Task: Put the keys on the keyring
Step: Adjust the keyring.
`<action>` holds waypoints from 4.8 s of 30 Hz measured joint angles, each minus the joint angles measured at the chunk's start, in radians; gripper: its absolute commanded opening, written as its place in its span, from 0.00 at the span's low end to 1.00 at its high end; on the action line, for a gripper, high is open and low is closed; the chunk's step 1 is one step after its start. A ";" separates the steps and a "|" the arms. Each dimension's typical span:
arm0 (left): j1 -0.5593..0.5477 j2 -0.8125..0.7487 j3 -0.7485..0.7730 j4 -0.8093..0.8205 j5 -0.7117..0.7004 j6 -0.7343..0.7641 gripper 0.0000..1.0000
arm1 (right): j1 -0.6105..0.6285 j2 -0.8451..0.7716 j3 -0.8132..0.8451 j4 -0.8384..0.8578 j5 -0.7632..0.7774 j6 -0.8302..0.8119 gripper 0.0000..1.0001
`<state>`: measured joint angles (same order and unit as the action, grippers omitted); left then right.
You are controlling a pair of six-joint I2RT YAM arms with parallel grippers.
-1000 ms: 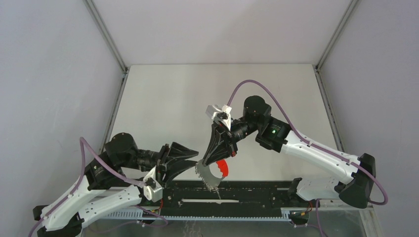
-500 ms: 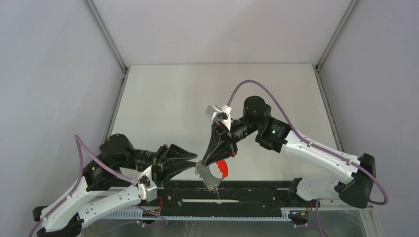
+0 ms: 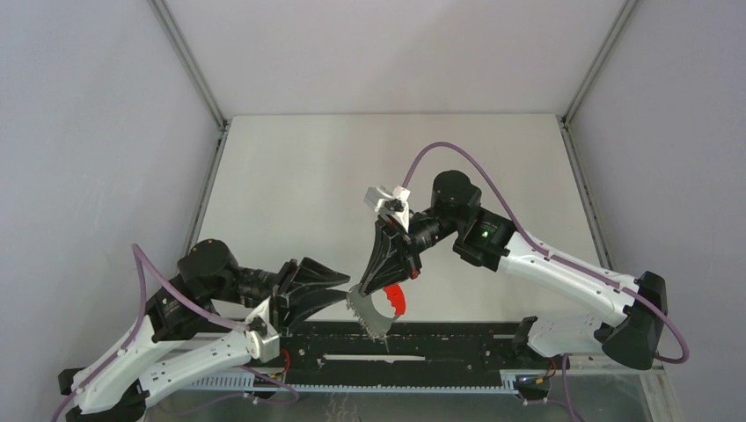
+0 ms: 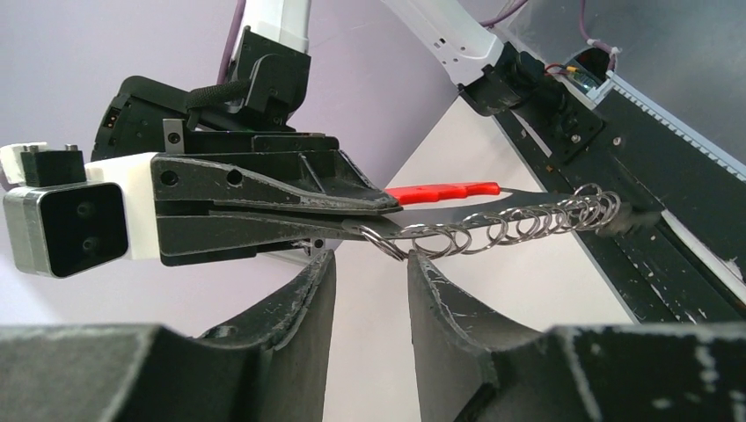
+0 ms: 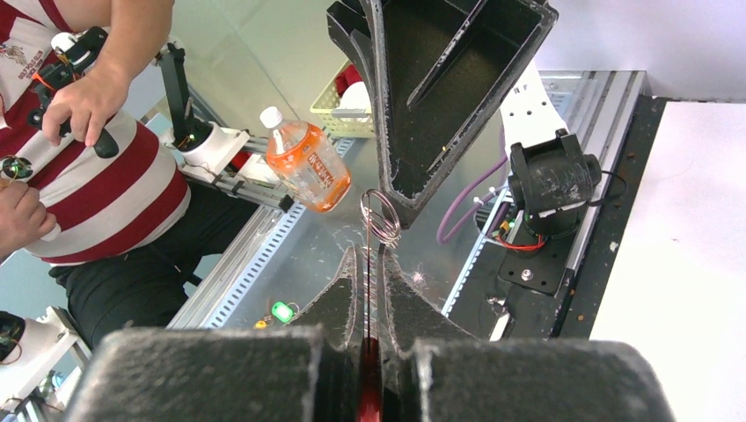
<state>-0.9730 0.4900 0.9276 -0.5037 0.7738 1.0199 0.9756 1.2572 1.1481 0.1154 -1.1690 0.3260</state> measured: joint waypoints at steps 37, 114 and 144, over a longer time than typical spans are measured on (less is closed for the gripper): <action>0.000 -0.006 0.000 0.028 -0.034 -0.006 0.00 | -0.006 0.002 0.000 -0.005 0.008 0.013 0.00; 0.103 0.204 0.086 0.072 -0.117 -0.738 0.00 | 0.162 -0.214 0.126 -0.543 0.715 -0.582 0.52; 0.113 0.209 0.109 0.006 -0.103 -0.698 0.00 | 0.211 -0.027 0.360 -0.799 0.830 -0.665 0.24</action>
<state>-0.8604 0.6994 1.0363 -0.4973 0.6708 0.3218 1.1870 1.2304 1.5085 -0.6838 -0.3389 -0.3389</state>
